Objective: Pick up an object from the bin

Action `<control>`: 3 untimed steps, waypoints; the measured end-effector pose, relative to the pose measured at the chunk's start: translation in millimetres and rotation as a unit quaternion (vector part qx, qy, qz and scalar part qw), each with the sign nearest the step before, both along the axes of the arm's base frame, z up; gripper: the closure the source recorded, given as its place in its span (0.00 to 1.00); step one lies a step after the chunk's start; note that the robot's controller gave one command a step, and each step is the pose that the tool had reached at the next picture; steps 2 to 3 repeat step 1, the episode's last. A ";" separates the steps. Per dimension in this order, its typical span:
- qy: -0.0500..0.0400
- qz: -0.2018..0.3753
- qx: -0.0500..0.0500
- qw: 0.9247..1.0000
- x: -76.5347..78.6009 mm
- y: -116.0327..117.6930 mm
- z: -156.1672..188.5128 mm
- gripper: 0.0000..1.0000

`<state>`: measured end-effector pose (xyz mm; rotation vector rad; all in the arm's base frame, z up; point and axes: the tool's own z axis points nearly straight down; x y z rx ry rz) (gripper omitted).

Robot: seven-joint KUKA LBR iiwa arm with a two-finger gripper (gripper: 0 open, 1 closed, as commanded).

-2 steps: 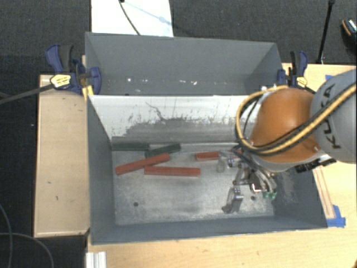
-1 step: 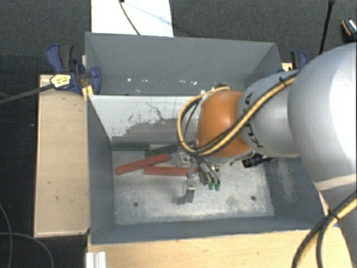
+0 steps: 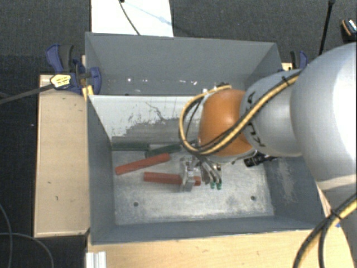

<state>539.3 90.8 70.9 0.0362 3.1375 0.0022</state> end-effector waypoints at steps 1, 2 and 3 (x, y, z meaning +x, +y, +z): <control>-0.003 0.004 0.000 1.000 -2.5 -24.2 136.1 1.00; -0.003 0.004 0.000 1.000 -2.5 -24.2 136.1 1.00; -0.003 0.004 0.000 1.000 -2.5 -24.2 136.1 1.00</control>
Offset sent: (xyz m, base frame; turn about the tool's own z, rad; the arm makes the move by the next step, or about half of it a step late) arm -0.0047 -0.0237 0.1311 -0.0104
